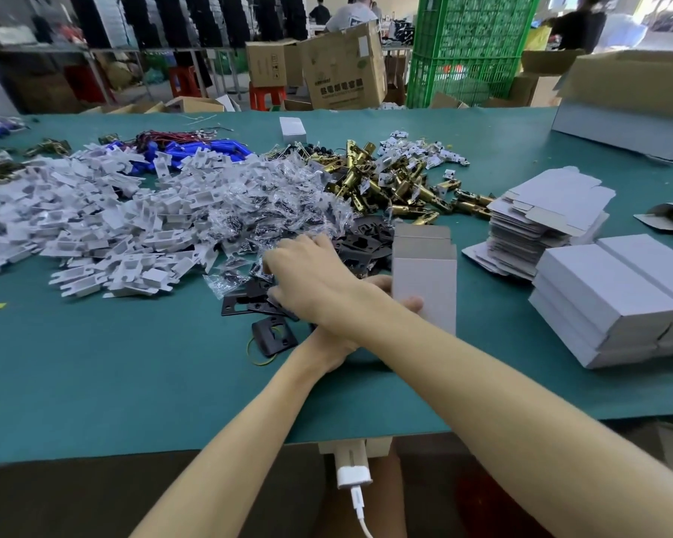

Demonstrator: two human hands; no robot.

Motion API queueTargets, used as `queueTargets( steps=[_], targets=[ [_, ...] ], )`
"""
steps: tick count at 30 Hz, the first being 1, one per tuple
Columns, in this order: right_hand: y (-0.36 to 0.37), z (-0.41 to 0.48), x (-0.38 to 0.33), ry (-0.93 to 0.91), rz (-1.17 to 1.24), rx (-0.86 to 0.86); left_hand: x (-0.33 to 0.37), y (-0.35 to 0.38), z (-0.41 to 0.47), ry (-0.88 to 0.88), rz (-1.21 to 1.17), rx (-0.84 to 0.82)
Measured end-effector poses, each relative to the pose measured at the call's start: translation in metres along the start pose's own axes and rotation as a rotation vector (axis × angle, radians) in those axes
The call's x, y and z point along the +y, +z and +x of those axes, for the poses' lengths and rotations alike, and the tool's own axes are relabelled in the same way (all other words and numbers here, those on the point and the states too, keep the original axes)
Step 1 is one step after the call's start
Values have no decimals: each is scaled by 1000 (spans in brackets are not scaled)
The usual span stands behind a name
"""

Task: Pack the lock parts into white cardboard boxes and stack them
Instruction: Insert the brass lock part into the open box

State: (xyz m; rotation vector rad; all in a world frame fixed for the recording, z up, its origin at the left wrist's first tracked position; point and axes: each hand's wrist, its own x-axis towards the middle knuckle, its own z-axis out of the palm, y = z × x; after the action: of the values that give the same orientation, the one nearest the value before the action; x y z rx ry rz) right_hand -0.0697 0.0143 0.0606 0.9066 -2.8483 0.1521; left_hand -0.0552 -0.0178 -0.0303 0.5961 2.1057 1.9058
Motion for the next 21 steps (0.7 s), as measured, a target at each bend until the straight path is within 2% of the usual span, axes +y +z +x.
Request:
queueTargets(
  steps=[4,8,12,18,21],
  targets=[
    [17,20,-4,-2,82,-132,14,6,-2,14,-91,-33],
    [33,25,-2,13,92,-201,20,12,8,-76,-101,19],
    [42,32,-1,3,50,-68,12,15,16,-146,-117,113],
    [46,31,-5,1,-66,-8,16,18,17,-149,-133,131],
    [46,30,-11,-38,-136,88,16,19,15,-122,-108,147]
  ],
)
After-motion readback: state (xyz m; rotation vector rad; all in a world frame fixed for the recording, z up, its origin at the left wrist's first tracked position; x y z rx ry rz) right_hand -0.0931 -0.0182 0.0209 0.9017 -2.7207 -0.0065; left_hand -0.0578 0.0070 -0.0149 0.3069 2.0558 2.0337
